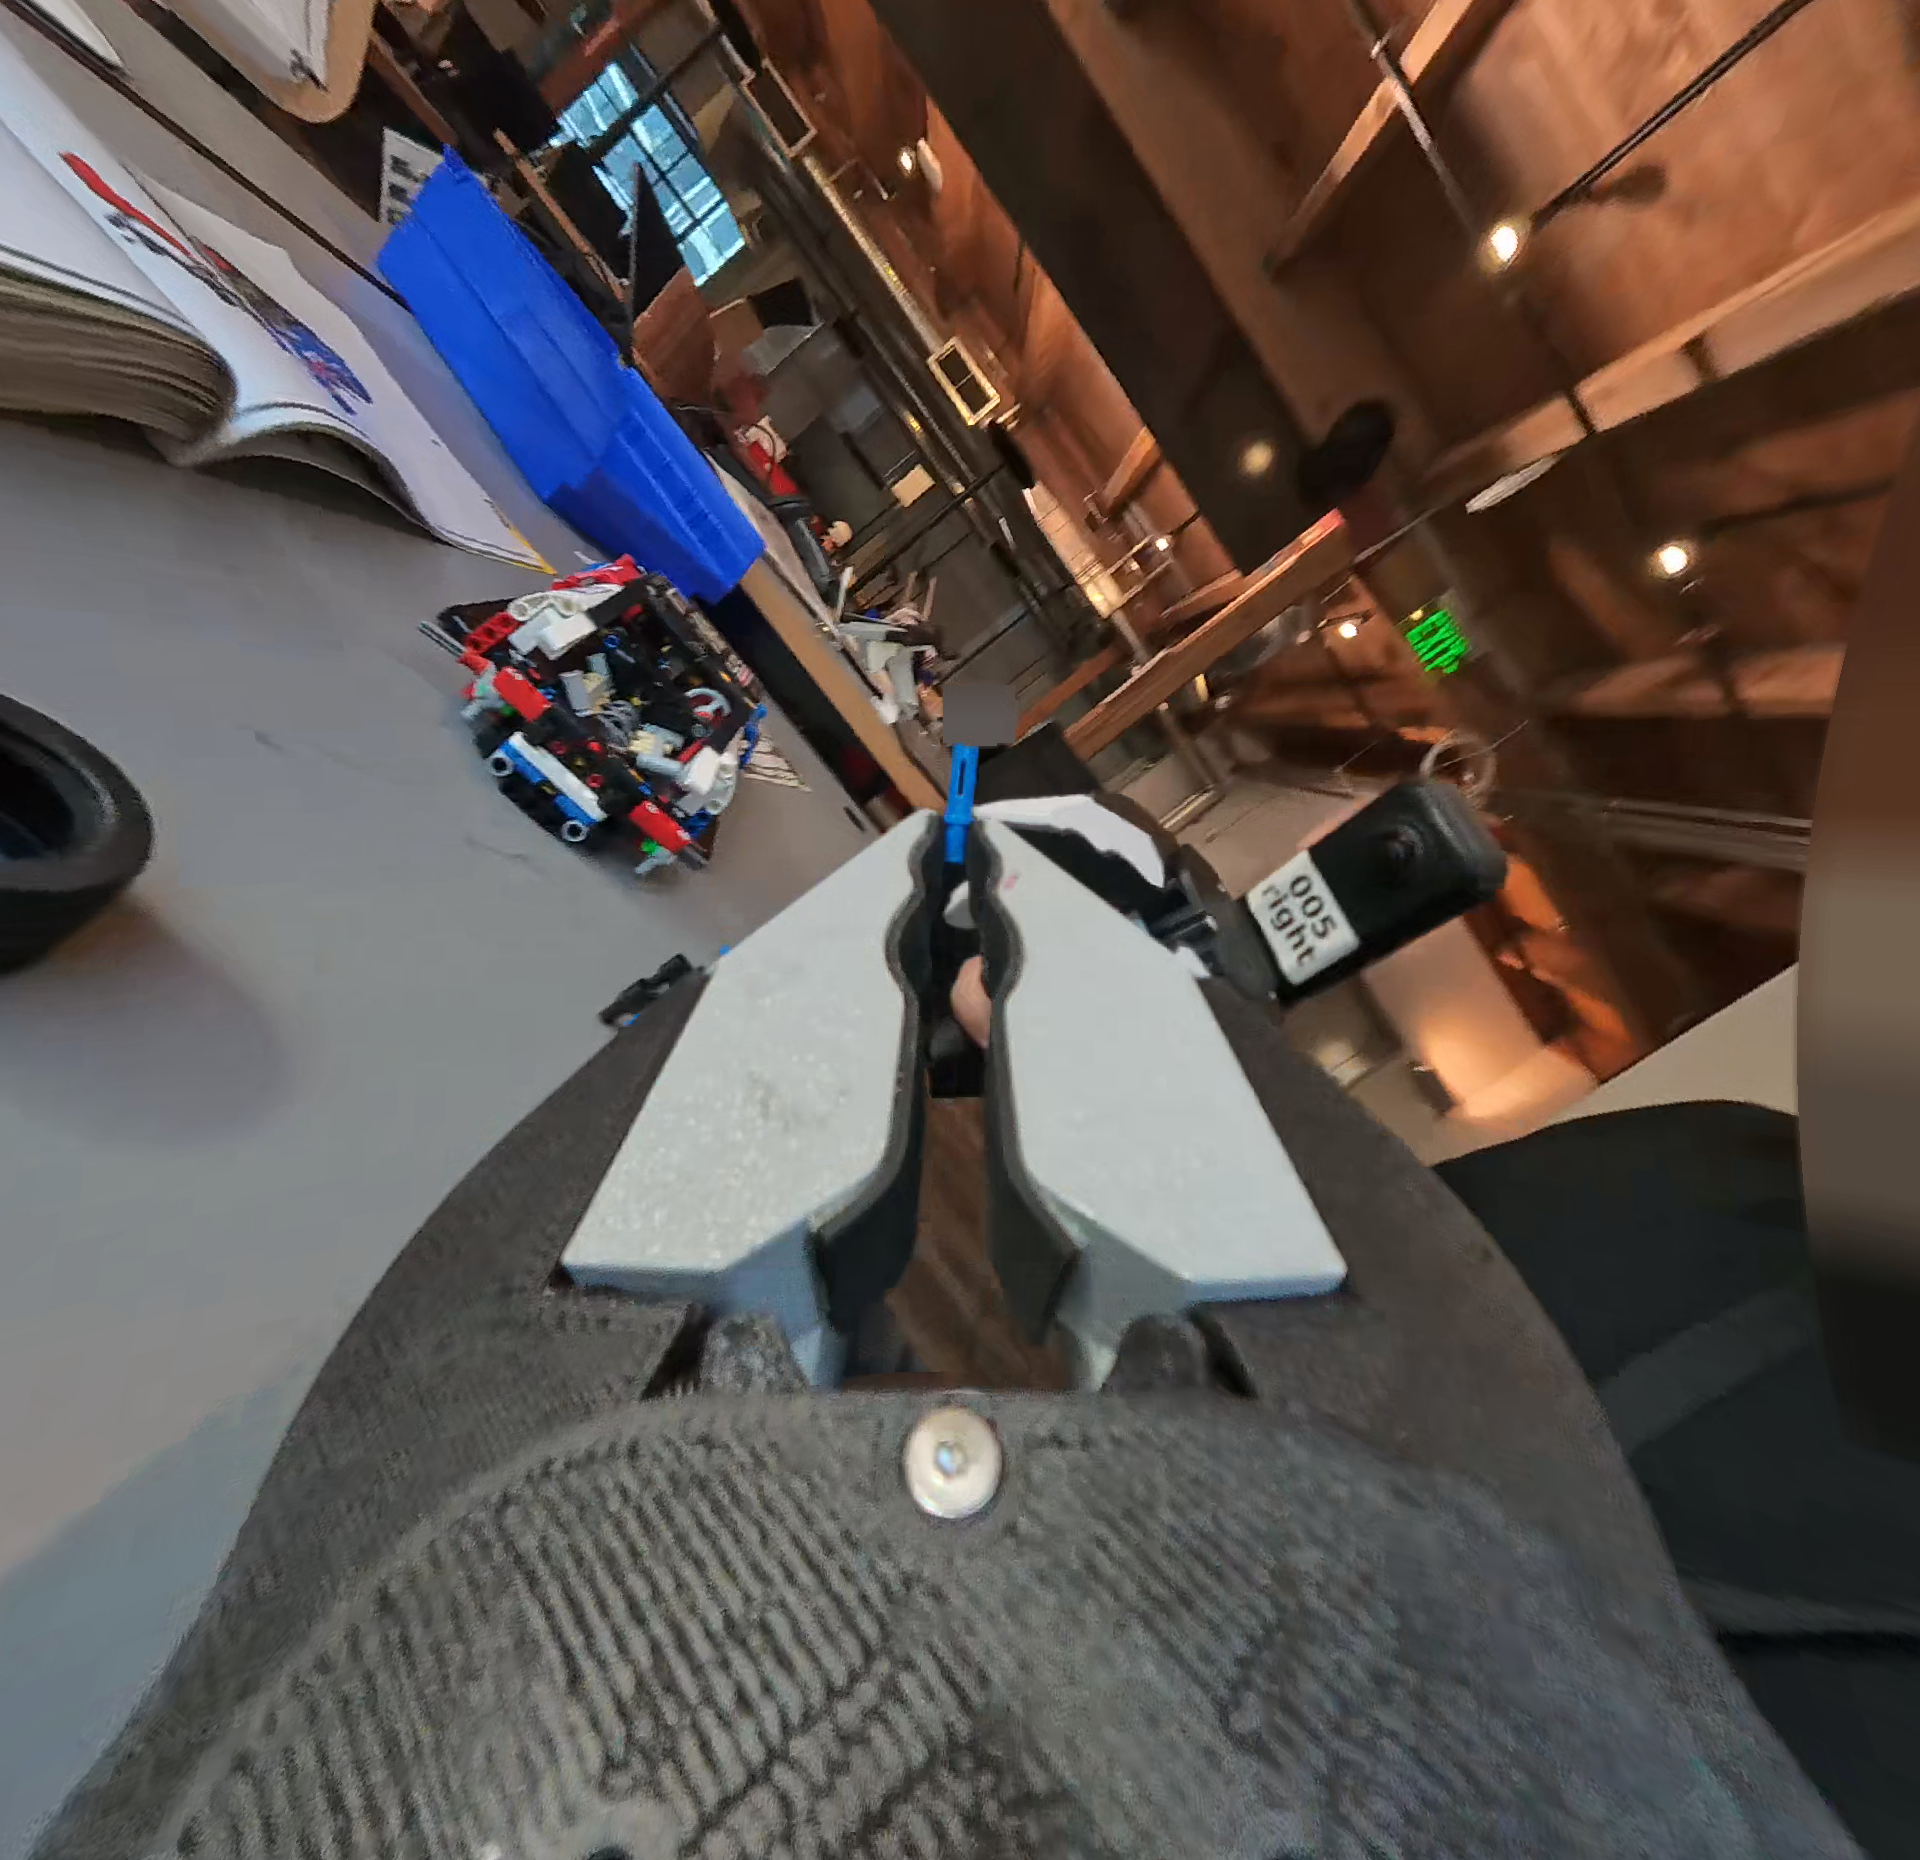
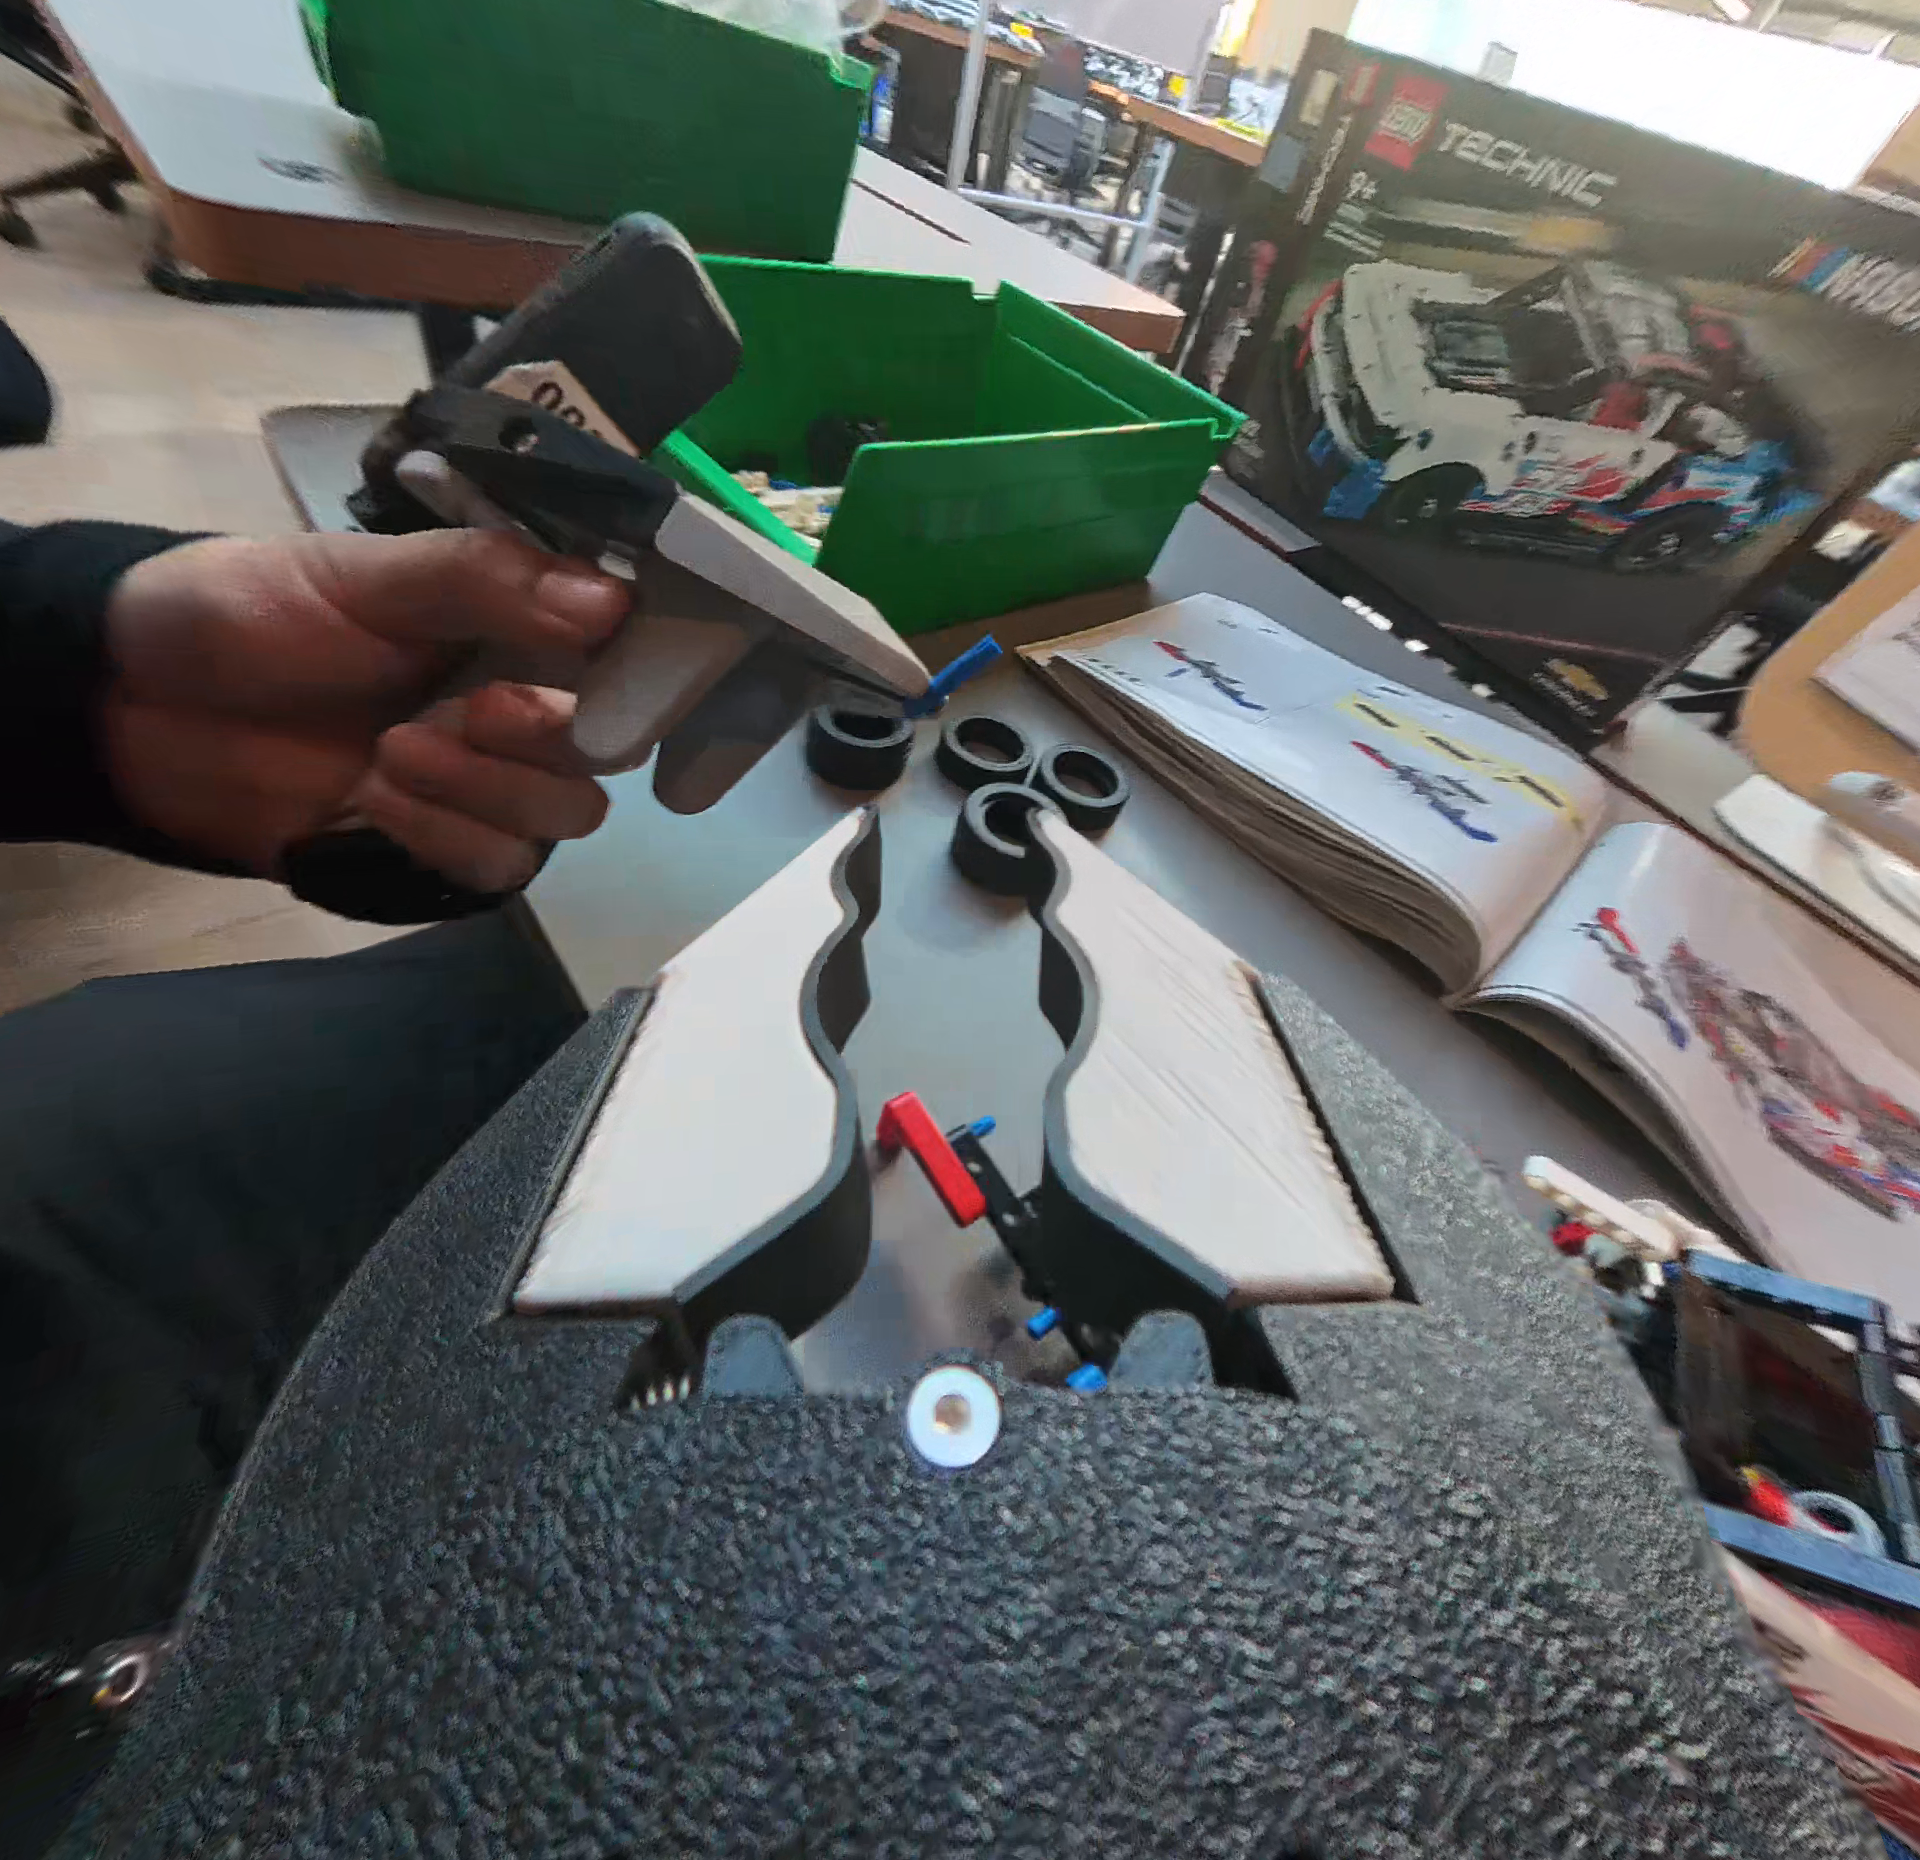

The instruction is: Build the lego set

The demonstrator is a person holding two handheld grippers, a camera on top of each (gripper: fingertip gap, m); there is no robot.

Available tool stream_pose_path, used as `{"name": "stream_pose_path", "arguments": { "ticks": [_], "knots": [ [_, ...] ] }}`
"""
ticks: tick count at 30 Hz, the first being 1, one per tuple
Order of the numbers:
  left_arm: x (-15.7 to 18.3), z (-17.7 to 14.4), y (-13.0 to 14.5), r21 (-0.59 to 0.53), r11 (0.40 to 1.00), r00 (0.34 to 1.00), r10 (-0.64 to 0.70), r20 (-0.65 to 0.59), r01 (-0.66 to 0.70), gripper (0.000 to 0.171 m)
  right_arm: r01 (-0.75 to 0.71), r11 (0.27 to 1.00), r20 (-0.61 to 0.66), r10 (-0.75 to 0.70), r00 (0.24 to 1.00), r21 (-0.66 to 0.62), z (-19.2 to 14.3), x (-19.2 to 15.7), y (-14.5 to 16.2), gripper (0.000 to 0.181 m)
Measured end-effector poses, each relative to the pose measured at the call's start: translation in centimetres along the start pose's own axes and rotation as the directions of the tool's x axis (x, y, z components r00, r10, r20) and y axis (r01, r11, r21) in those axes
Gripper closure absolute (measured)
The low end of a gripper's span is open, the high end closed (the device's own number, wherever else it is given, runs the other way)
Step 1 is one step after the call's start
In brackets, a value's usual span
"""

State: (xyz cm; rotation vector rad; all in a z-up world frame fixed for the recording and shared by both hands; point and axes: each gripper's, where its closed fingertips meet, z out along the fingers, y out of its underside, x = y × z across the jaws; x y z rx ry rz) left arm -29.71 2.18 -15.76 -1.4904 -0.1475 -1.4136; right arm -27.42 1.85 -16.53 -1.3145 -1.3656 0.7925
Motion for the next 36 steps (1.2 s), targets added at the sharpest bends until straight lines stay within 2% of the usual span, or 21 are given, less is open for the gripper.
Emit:
{"name": "stream_pose_path", "arguments": {
  "ticks": [4,8,11,14,16,19,25,29,36],
  "knots": [
    [1.1,0.5,0.4,0.013,0.993,0.99,-0.117,-0.081,0.119,0.17,0.094,0.996,-0.014,-0.094,0.995,-0.003,0.8,-0.8,-1.0,0.155],
    [1.6,0.8,1.1,0.01,0.98,0.972,-0.197,-0.127,0.2,0.17,0.089,0.996,-0.026,-0.089,0.996,0.008,1.4,-0.9,-1.3,0.153],
    [1.7,0.9,1.1,0.026,0.966,0.955,-0.252,-0.154,0.259,0.17,0.111,0.994,-0.067,-0.109,0.992,0.018,1.3,-0.6,-1.6,0.158],
    [1.5,1.0,1.2,0.028,0.964,0.954,-0.258,-0.155,0.266,0.17,0.135,0.991,-0.089,-0.133,0.987,0.013,1.4,-0.5,-1.5,0.159],
    [1.4,1.0,1.3,0.015,0.963,0.953,-0.265,-0.149,0.27,0.17,0.177,0.984,-0.114,-0.175,0.978,0.008,1.2,-0.2,-1.4,0.152],
    [1.2,1.0,1.4,-0.001,0.962,0.952,-0.271,-0.139,0.274,0.17,0.278,0.96,-0.022,-0.278,0.96,0.006,1.1,-1.2,-1.0,0.136],
    [0.8,1.4,2.8,-0.09,0.963,0.962,-0.26,-0.087,0.253,0.17,0.414,0.908,0.095,-0.407,0.908,-0.064,0.8,-1.1,0.4,0.136],
    [0.7,1.7,3.9,-0.127,0.963,0.967,-0.247,-0.061,0.237,0.17,0.446,0.892,0.124,-0.436,0.891,-0.072,0.8,-1.1,0.5,0.152],
    [0.3,1.6,4.3,-0.156,0.965,0.975,-0.22,-0.035,0.212,0.17,0.426,0.9,0.178,-0.406,0.896,-0.088,0.7,-1.2,1.1,0.155]
  ]
}}
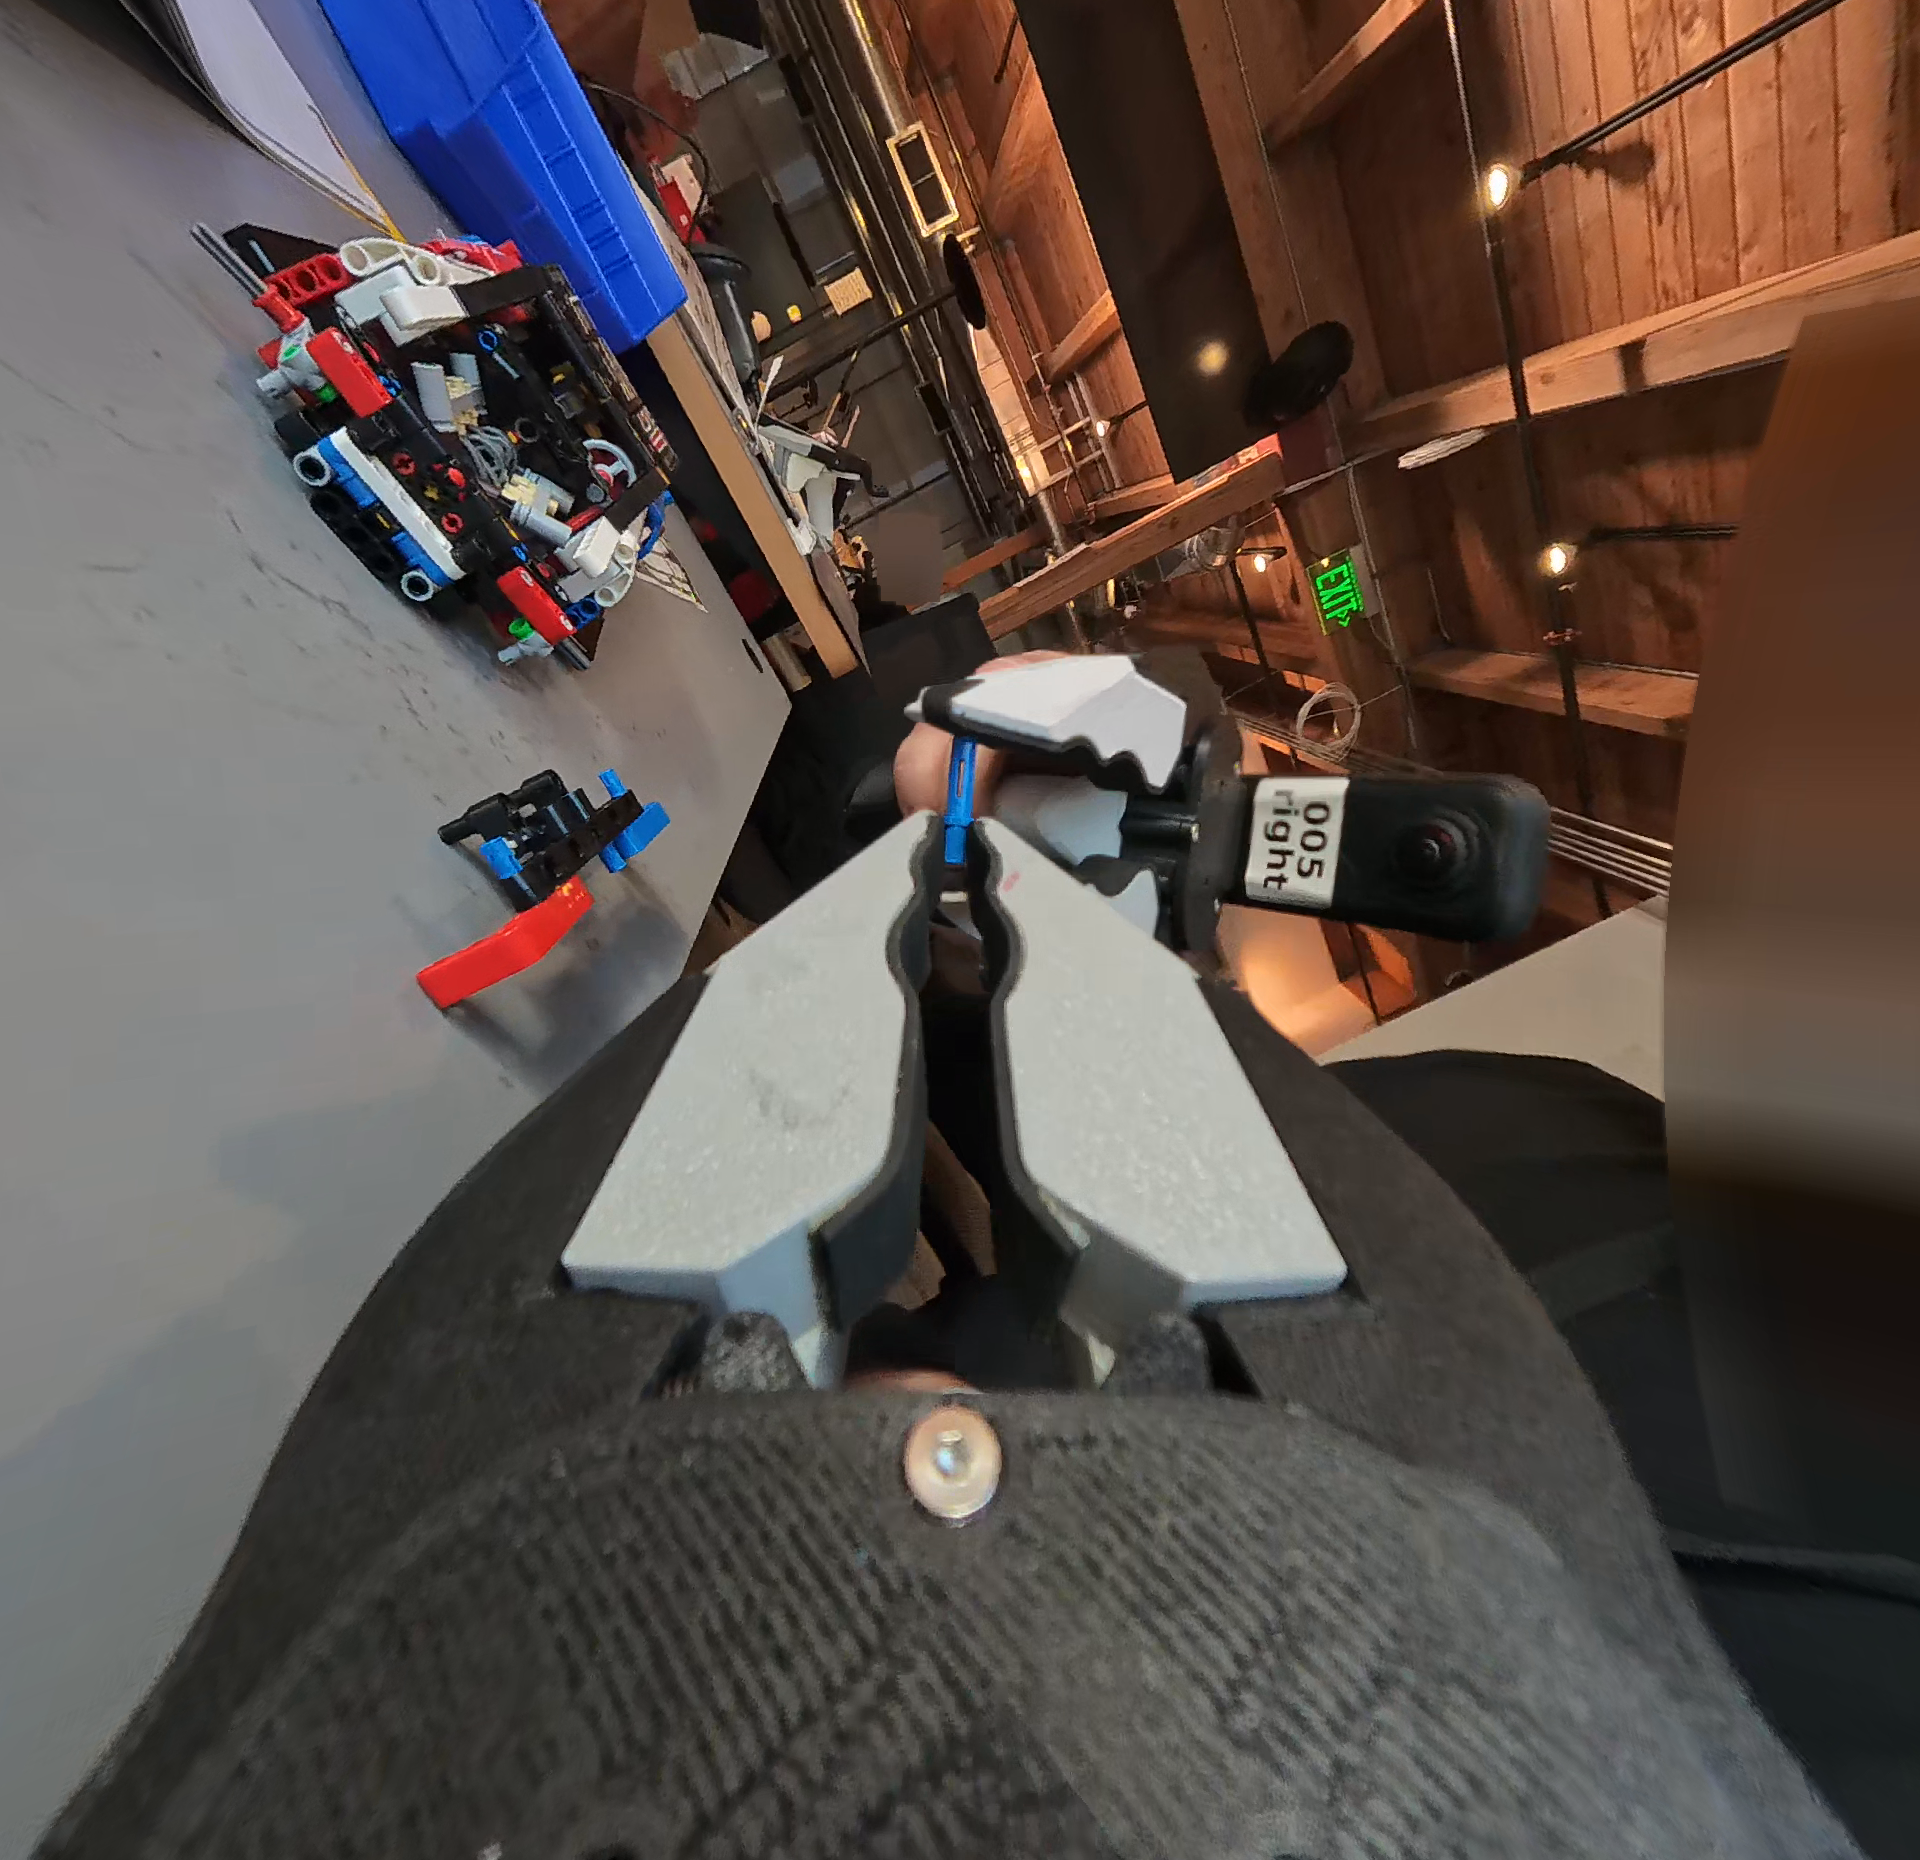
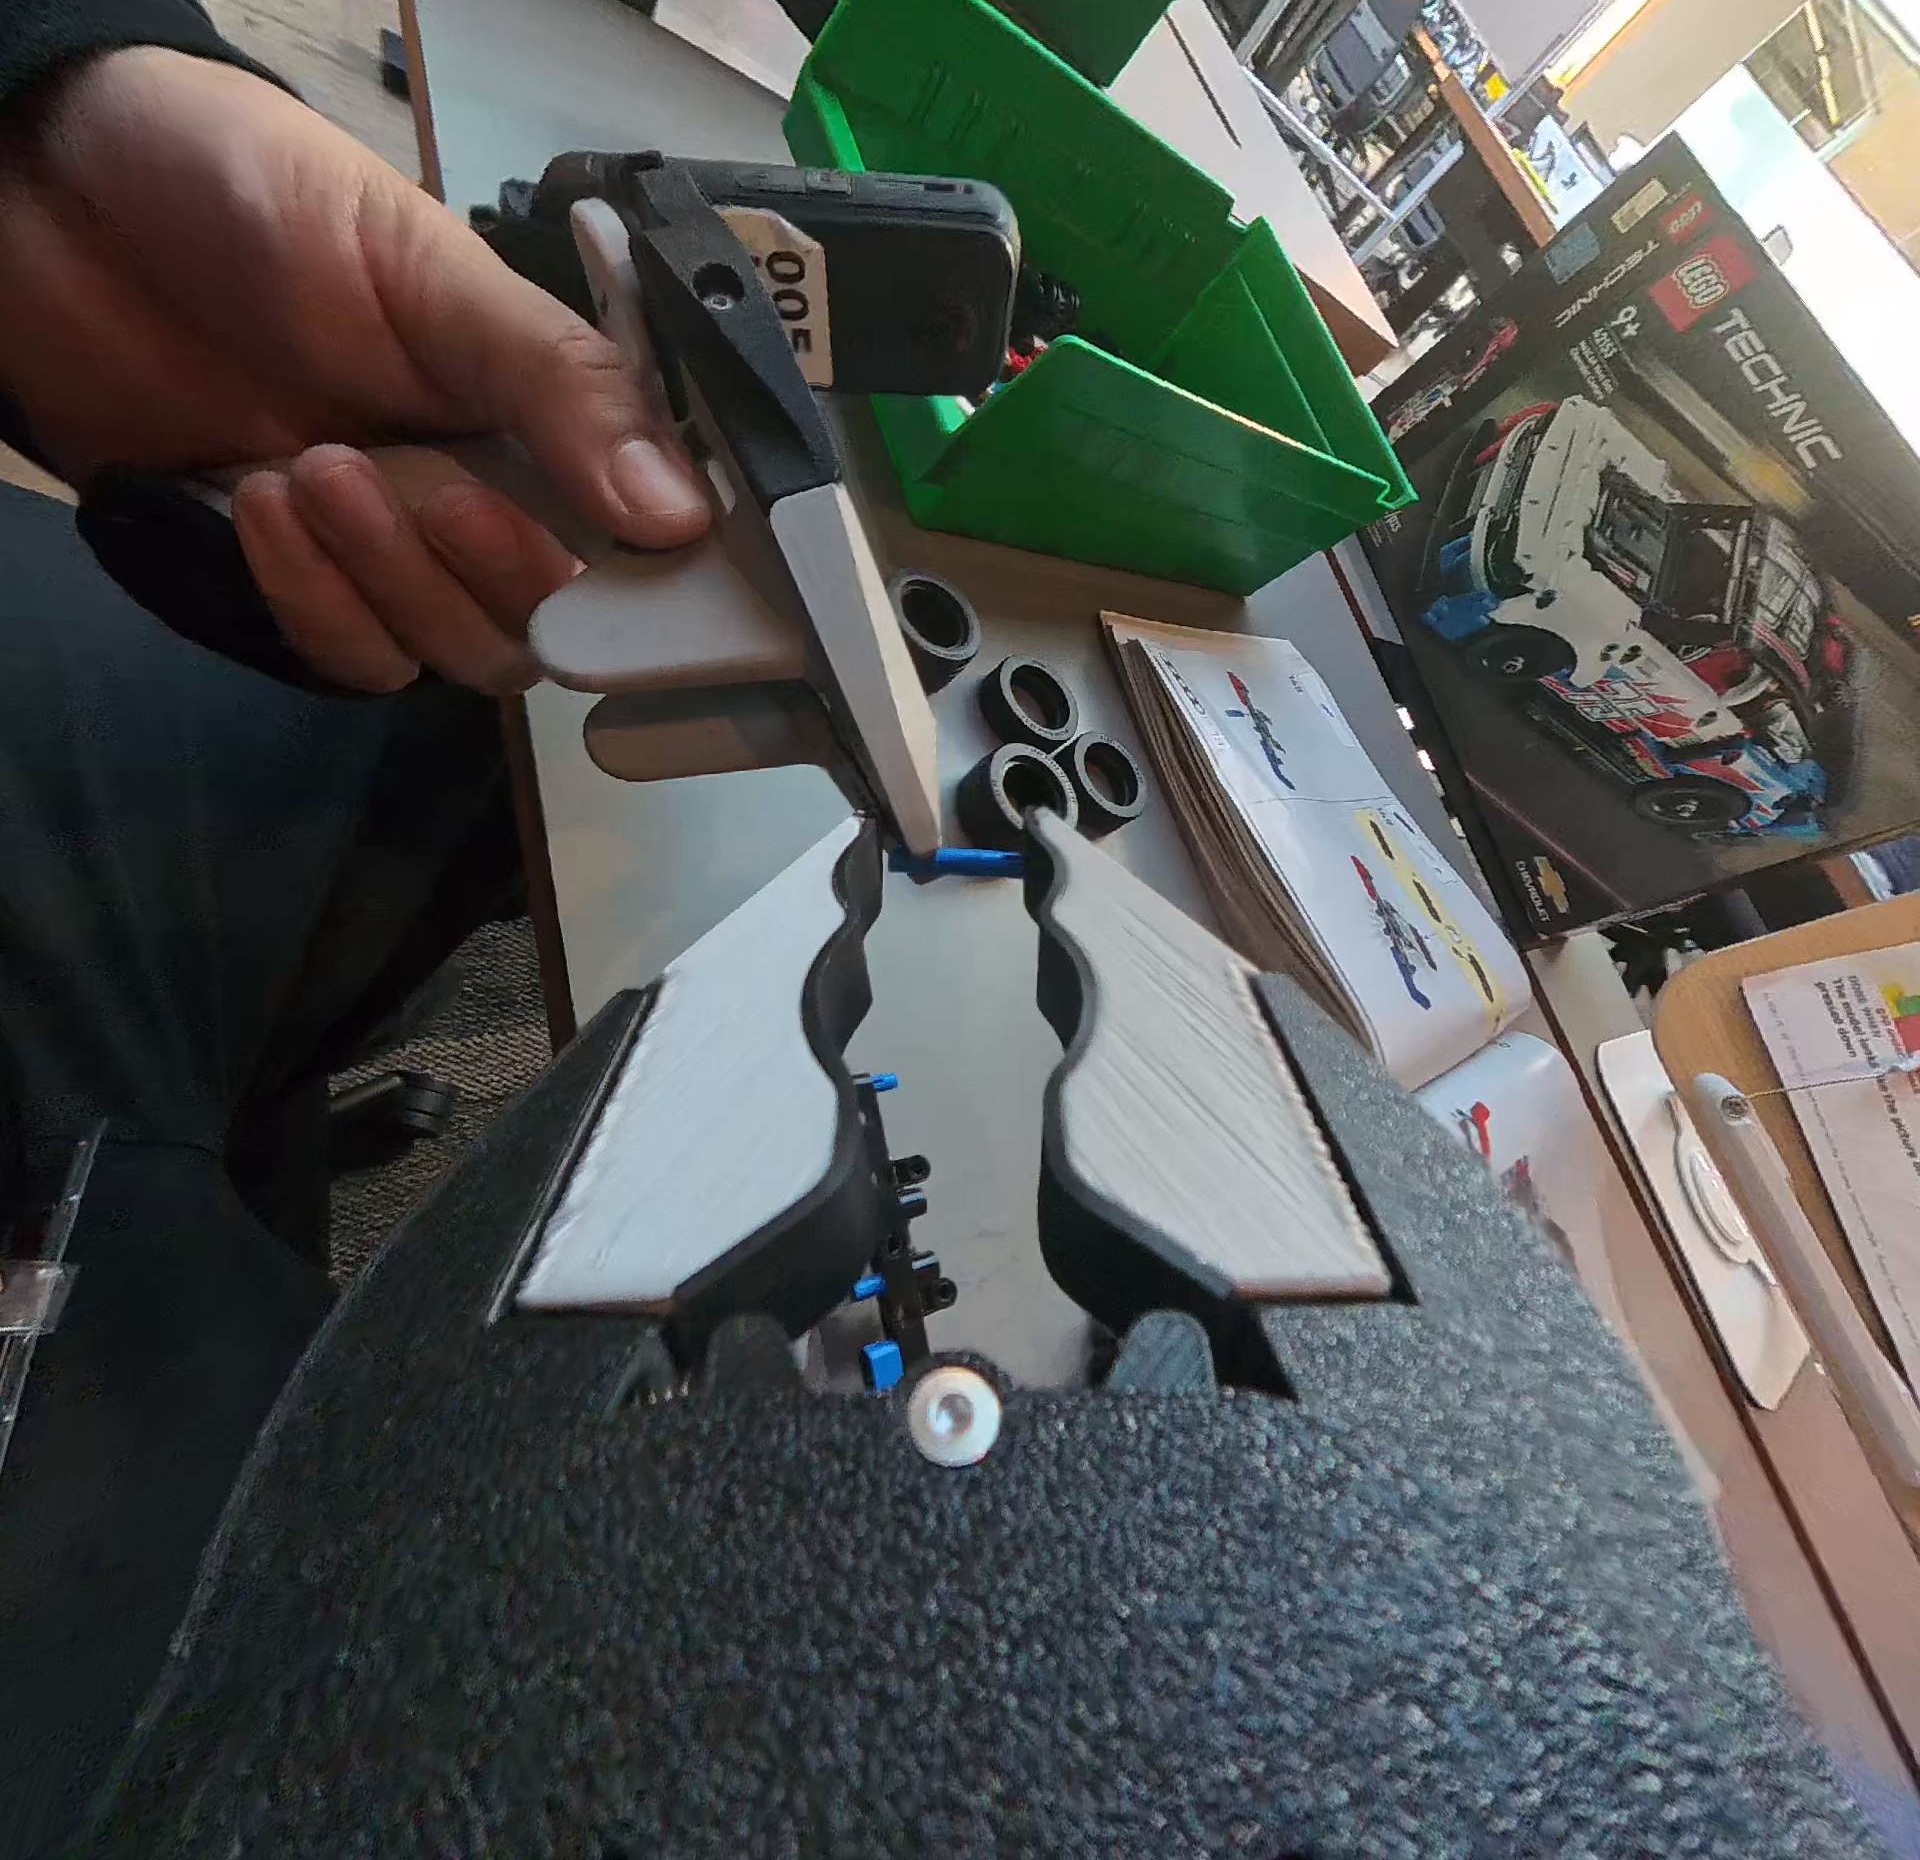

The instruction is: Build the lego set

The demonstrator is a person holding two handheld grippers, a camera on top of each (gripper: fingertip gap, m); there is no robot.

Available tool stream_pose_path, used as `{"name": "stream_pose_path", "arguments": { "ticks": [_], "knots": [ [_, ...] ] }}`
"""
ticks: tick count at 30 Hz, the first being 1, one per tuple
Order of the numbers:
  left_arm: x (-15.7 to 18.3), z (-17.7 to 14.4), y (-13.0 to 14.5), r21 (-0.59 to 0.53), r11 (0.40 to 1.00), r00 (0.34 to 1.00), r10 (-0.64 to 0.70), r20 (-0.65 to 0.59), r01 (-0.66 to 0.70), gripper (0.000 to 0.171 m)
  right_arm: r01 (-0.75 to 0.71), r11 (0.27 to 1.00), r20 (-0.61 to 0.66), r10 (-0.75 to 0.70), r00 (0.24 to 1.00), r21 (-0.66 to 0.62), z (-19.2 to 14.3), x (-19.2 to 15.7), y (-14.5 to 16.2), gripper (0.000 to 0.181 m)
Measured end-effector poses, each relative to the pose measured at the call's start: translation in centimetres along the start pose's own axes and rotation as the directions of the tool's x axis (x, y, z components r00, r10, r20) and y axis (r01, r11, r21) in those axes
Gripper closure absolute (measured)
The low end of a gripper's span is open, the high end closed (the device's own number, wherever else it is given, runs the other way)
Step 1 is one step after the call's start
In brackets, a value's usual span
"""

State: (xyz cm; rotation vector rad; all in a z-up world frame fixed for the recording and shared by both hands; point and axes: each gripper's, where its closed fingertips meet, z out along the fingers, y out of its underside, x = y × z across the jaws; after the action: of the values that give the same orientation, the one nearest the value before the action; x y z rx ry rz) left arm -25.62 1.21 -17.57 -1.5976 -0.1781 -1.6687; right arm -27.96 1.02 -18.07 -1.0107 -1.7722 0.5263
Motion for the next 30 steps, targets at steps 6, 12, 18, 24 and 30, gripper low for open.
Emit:
{"name": "stream_pose_path", "arguments": {
  "ticks": [6,12,18,24,30],
  "knots": [
    [0.3,0.2,0.5,-0.114,0.993,0.999,0.018,-0.032,-0.022,0.17,-0.004,0.998,0.089,-0.001,0.996,0.055,-0.5,-0.4,-0.2,0.156],
    [0.8,0.0,0.4,-0.156,0.987,0.998,0.019,-0.052,-0.027,0.167,0.03,0.994,0.205,-0.05,0.977,0.101,-0.7,-1.6,-0.7,0.156],
    [1.2,-0.1,0.6,-0.17,0.984,0.997,0.032,-0.066,-0.043,0.169,0.011,0.993,0.222,-0.038,0.974,0.121,-0.8,-1.6,-1.2,0.156],
    [1.6,0.1,0.7,-0.161,0.986,0.995,0.028,-0.099,-0.044,0.169,0.016,0.992,0.231,-0.044,0.972,0.123,-0.8,-1.3,-1.4,0.156],
    [1.8,-0.6,-2.8,0.114,0.993,0.993,0.003,-0.119,0.011,0.17,-0.224,0.964,0.014,0.225,0.974,0.142,-0.4,1.9,-1.5,0.144]
  ]
}}
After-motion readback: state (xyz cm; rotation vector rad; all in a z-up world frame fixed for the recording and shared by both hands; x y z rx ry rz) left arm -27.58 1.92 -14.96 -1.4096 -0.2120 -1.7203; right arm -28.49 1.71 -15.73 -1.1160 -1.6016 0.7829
